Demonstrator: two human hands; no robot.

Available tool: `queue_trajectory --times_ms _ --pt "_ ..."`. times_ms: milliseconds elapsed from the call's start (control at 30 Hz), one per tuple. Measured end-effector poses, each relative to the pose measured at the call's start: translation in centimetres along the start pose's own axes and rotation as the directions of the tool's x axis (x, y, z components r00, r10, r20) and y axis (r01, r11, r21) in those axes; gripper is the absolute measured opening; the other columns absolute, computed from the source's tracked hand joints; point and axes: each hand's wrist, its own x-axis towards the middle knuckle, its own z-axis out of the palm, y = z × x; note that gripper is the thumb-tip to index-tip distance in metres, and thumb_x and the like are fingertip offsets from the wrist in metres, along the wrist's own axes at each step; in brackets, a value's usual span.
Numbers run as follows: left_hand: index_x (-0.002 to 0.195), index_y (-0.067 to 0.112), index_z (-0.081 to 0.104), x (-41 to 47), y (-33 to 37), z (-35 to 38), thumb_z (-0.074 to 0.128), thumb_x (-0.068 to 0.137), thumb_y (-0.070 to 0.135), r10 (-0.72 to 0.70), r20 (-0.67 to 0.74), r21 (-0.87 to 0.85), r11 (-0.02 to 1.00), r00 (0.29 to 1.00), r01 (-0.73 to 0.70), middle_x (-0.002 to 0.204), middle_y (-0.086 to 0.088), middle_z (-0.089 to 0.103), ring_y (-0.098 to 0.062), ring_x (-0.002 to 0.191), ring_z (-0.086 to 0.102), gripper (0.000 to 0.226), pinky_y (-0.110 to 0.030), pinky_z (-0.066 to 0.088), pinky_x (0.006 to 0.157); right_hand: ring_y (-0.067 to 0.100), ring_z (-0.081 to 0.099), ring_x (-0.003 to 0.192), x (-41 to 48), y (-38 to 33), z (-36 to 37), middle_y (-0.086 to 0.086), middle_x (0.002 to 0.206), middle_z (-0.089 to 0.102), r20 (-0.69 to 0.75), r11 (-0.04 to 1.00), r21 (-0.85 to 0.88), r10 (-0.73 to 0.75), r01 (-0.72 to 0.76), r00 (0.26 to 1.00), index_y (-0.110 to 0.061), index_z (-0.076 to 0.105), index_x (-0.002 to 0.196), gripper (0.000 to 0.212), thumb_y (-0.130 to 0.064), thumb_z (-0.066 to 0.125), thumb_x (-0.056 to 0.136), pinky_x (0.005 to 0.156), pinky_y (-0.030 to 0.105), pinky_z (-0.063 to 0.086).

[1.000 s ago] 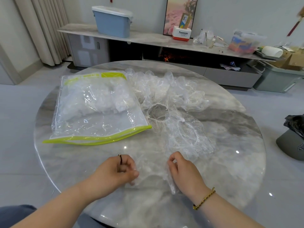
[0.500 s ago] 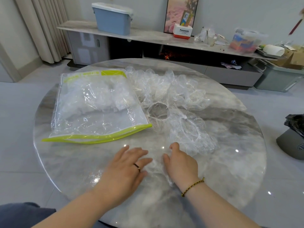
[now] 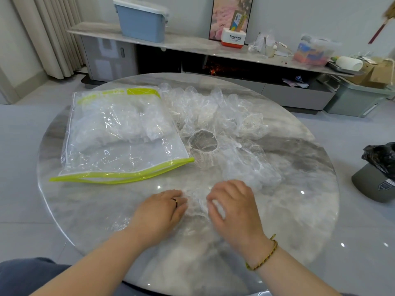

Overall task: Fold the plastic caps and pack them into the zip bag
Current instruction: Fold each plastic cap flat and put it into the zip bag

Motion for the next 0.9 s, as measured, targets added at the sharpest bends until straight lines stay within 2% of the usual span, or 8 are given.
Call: queue_trajectory --times_ms 100,167,267,367,533,667,767,900 --pt "0.121 0.025 0.058 0.1 -0.3 -0.8 0.011 0.084 0.053 -0.068 -0.078 -0.005 0.998 0.995 0.068 0.13 0.011 0.054 -0.01 0.121 0.048 0.065 -0.019 0.039 0.093 0.009 0.044 0.069 -1.4 -1.0 -0.1 -0.013 0.058 0.057 0.219 0.998 -0.035 -0.042 0.051 0.975 -0.024 0.06 0.056 0.021 -0.034 0.045 0.069 0.063 0.021 0.028" --pt "0.127 0.029 0.052 0.0 -0.3 -1.3 0.03 0.098 0.032 -0.109 -0.047 0.022 0.994 0.993 0.11 0.132 0.014 0.052 -0.008 0.122 0.047 0.037 -0.017 0.035 0.093 0.009 0.051 0.065 -1.6 -0.5 -0.2 -0.015 0.056 0.054 0.286 0.99 -0.127 0.09 -0.055 0.954 -0.027 0.061 0.059 0.024 -0.036 0.043 0.072 0.064 0.018 0.031" --pt "0.131 0.031 0.048 -0.3 -0.4 -1.6 0.034 0.099 0.021 -0.081 -0.004 0.034 0.996 0.997 0.081 0.136 0.017 0.048 -0.005 0.124 0.045 0.036 -0.014 0.031 0.093 0.013 0.05 0.101 -0.6 1.9 -1.0 -0.009 0.084 0.051 0.445 0.952 -0.103 0.304 -0.289 0.842 -0.019 0.062 0.101 0.02 -0.027 0.045 0.093 0.082 0.02 0.036" --pt "0.13 0.034 0.047 -0.8 0.0 -1.1 0.035 0.096 0.012 0.001 0.046 0.013 1.0 0.999 -0.002 0.138 0.022 0.043 -0.001 0.126 0.042 0.042 -0.01 0.028 0.095 0.014 0.046 0.114 -0.2 3.8 -1.1 -0.006 0.098 0.053 0.457 0.927 -0.09 0.363 -0.364 0.812 -0.016 0.057 0.115 0.024 -0.022 0.047 0.094 0.09 0.017 0.032" --pt "0.134 0.035 0.044 -1.2 0.4 -0.1 0.037 0.087 -0.003 0.136 0.022 -0.042 0.99 0.99 -0.135 0.142 0.023 0.035 0.001 0.131 0.035 0.061 -0.009 0.026 0.101 0.016 0.053 0.089 -1.3 1.6 0.0 0.001 0.083 0.066 0.247 0.988 -0.118 0.124 -0.097 0.961 -0.015 0.065 0.075 0.027 -0.013 0.043 0.061 0.081 0.021 0.042" --pt "0.098 0.028 0.072 -0.8 0.0 -0.2 0.05 0.048 0.004 0.273 -0.066 -0.031 0.961 0.96 -0.275 0.101 0.015 0.069 0.001 0.088 0.067 0.059 -0.01 0.051 0.068 0.016 0.047 0.098 -4.2 -2.1 1.0 0.002 0.097 0.067 0.356 0.995 -0.065 -0.053 0.081 0.933 -0.017 0.057 0.09 0.038 -0.025 0.037 0.059 0.093 0.027 0.035" --pt "0.107 0.028 0.068 -0.5 0.0 -0.1 0.048 0.059 0.005 0.24 -0.028 0.011 0.971 0.97 -0.24 0.113 0.018 0.063 0.003 0.101 0.06 0.057 -0.007 0.045 0.081 0.01 0.059 0.083 -4.7 -2.3 1.7 -0.007 0.084 0.067 0.357 0.998 -0.036 -0.037 0.053 0.933 -0.022 0.066 0.081 0.034 -0.033 0.04 0.062 0.086 0.021 0.038" --pt "0.081 0.035 0.074 -0.9 -0.1 -0.1 0.053 0.034 0.014 0.296 -0.007 0.066 0.953 0.955 -0.295 0.083 0.022 0.069 0.003 0.071 0.066 0.055 -0.008 0.048 0.058 0.004 0.062 0.066 -3.9 -1.6 2.1 -0.011 0.071 0.066 0.295 0.997 0.014 0.071 -0.079 0.953 -0.023 0.066 0.063 0.027 -0.023 0.039 0.065 0.069 0.014 0.042"
